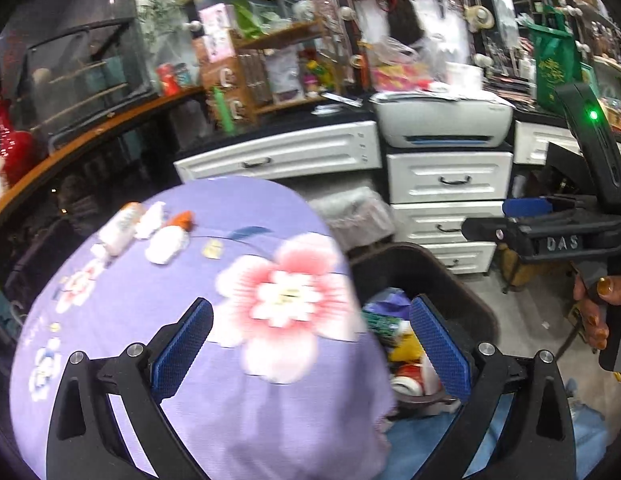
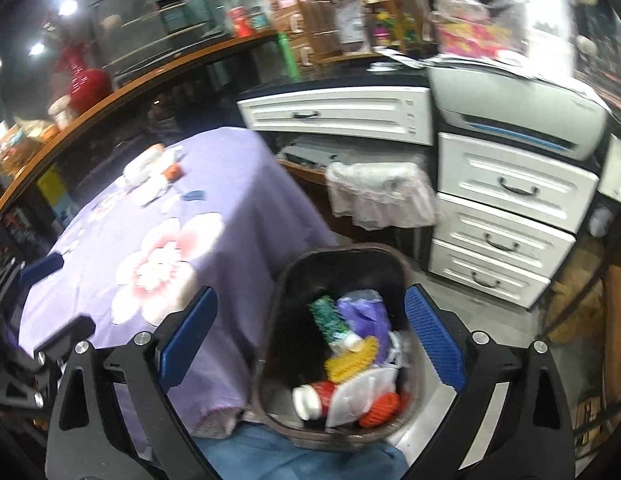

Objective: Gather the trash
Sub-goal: 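Move the left tool back to the table and grasp the white tissue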

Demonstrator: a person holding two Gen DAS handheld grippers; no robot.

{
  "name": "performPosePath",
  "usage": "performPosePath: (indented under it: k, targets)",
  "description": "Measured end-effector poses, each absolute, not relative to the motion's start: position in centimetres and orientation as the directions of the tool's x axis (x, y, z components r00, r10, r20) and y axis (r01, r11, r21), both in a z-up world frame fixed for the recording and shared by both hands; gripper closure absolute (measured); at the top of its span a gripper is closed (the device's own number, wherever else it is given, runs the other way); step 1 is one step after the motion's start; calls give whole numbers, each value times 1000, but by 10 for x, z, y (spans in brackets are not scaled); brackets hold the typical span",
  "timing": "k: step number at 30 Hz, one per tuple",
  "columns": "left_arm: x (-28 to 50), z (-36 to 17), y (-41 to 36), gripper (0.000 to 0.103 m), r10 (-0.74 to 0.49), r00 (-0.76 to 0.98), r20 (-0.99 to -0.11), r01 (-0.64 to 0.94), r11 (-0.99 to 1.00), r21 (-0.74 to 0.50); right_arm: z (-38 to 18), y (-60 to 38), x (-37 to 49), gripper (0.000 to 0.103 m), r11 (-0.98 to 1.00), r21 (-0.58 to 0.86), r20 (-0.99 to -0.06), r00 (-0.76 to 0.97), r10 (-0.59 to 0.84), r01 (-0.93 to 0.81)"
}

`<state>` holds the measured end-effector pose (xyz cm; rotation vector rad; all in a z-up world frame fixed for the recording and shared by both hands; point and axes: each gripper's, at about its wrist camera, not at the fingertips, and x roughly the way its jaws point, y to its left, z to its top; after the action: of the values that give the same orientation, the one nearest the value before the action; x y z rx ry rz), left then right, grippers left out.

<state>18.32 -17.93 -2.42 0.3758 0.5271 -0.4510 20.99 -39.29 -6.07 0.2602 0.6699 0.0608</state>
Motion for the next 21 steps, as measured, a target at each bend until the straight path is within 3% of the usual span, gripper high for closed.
performPosePath:
  k: [9, 21]
  targets:
    - [224, -5, -119, 6, -197, 829, -523, 371, 894, 250, -35, -318, 254, 9, 970, 189, -590, 771, 238, -154]
    - [354, -21, -83, 7, -154, 746, -648, 285, 953, 102, -25, -285, 316, 9, 962, 146, -607, 748, 270, -230]
